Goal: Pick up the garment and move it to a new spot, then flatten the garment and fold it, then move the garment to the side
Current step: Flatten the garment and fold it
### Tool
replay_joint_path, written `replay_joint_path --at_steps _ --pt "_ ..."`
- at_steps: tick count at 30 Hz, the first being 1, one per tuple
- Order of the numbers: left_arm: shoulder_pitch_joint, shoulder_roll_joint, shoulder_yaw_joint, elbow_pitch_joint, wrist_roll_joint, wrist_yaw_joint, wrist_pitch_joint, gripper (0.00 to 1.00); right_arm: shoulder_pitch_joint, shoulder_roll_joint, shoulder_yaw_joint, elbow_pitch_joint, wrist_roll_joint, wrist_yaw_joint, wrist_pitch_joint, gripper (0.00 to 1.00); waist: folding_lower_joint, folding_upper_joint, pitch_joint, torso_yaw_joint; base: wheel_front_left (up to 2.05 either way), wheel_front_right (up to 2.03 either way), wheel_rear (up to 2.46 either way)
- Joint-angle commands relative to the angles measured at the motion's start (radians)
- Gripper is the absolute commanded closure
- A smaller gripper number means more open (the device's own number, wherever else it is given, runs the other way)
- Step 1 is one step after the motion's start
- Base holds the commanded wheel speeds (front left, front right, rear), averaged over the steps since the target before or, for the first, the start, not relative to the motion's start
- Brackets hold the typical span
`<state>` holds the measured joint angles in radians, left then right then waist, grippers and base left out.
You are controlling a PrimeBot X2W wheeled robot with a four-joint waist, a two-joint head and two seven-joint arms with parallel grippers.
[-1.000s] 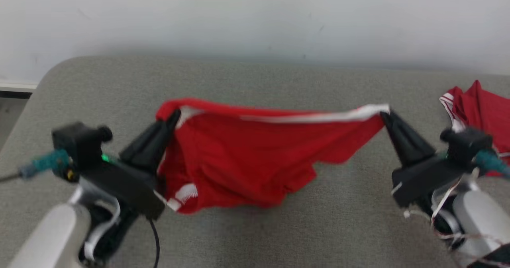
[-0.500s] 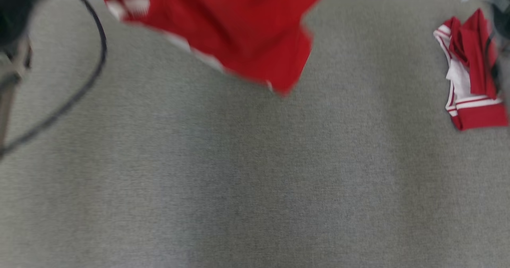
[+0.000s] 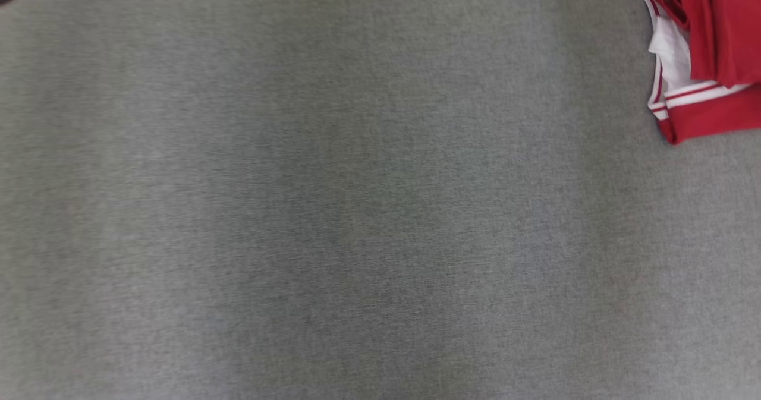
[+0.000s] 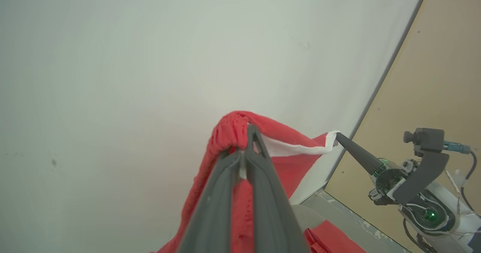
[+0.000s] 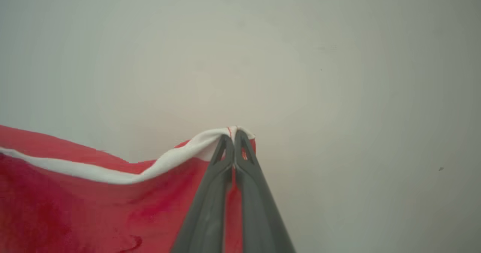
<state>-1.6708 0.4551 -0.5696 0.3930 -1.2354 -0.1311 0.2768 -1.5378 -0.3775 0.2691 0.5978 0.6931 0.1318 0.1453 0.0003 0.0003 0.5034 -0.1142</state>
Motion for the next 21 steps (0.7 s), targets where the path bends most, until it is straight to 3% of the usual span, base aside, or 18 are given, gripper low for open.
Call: replay_joint_path --at_steps 1,7,15,21 --pt "-0.019 0.007 -0.025 0.002 -0.022 0.001 -0.021 1.00 -0.008 -0.001 0.019 -0.002 0.002 -0.002 -0.015 1.00 -0.0003 -0.0003 0.040 -0.035 0.00 0.00 0.00" --pt "0.021 0.026 -0.096 -0.032 -0.088 0.001 -0.092 1.00 0.061 -0.046 0.052 -0.044 0.038 -0.002 -0.051 1.00 -0.0003 -0.0003 0.053 -0.035 0.00 0.00 0.00" --pt "0.221 0.109 -0.188 -0.179 -0.151 0.001 -0.185 1.00 0.292 -0.110 0.093 -0.176 0.082 -0.002 -0.105 1.00 -0.0003 -0.0003 -0.008 -0.031 0.00 0.00 0.00" --pt "0.543 0.200 -0.272 -0.343 -0.182 0.001 -0.336 1.00 0.648 -0.176 0.053 -0.352 0.111 -0.002 -0.127 1.00 -0.0003 -0.0003 -0.106 -0.005 0.00 0.00 0.00"
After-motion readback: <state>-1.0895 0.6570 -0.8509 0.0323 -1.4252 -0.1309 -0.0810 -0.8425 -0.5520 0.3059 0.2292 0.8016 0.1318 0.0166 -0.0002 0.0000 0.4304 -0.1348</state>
